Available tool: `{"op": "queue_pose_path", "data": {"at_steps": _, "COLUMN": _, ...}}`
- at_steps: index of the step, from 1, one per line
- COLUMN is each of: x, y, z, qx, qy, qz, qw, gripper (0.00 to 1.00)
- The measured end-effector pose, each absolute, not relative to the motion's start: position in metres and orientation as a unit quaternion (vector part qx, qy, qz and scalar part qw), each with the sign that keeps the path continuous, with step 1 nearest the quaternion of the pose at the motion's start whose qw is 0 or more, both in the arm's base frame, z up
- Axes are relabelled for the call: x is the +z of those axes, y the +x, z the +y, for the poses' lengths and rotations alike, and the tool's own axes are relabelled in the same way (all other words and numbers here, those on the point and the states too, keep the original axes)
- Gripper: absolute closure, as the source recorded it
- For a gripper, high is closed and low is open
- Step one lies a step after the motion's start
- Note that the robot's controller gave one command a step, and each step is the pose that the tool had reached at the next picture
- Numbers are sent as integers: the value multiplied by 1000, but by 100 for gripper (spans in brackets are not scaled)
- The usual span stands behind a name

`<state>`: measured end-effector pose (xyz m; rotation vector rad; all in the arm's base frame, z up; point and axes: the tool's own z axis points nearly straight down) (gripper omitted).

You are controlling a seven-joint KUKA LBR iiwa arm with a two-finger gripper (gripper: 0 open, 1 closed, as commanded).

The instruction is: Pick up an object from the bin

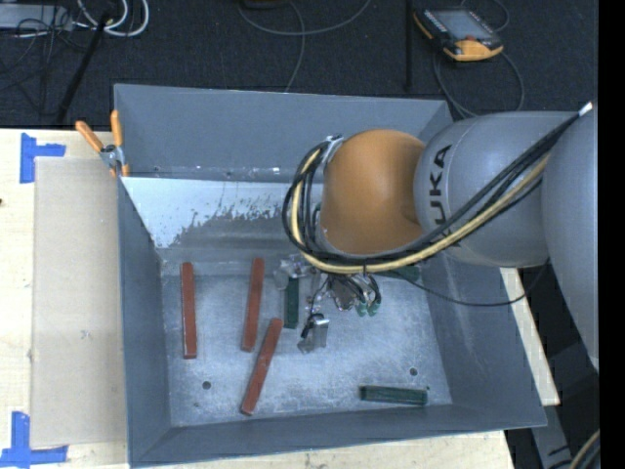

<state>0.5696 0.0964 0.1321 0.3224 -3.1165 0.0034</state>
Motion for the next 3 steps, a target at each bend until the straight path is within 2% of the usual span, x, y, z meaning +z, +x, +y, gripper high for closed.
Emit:
{"op": "queue_pose_path", "data": {"at_steps": 1, "x": 70, "y": 615, "z": 72, "qx": 0, "qy": 346, "qz": -938, "qw": -2, "gripper": 0}}
{"op": "queue_pose_path", "data": {"at_steps": 2, "x": 71, "y": 615, "z": 73, "qx": -1, "qy": 345, "qz": -939, "qw": -2, "gripper": 100}}
{"op": "queue_pose_path", "data": {"at_steps": 3, "x": 152, "y": 590, "z": 100, "qx": 0, "qy": 457, "qz": -890, "qw": -3, "gripper": 100}}
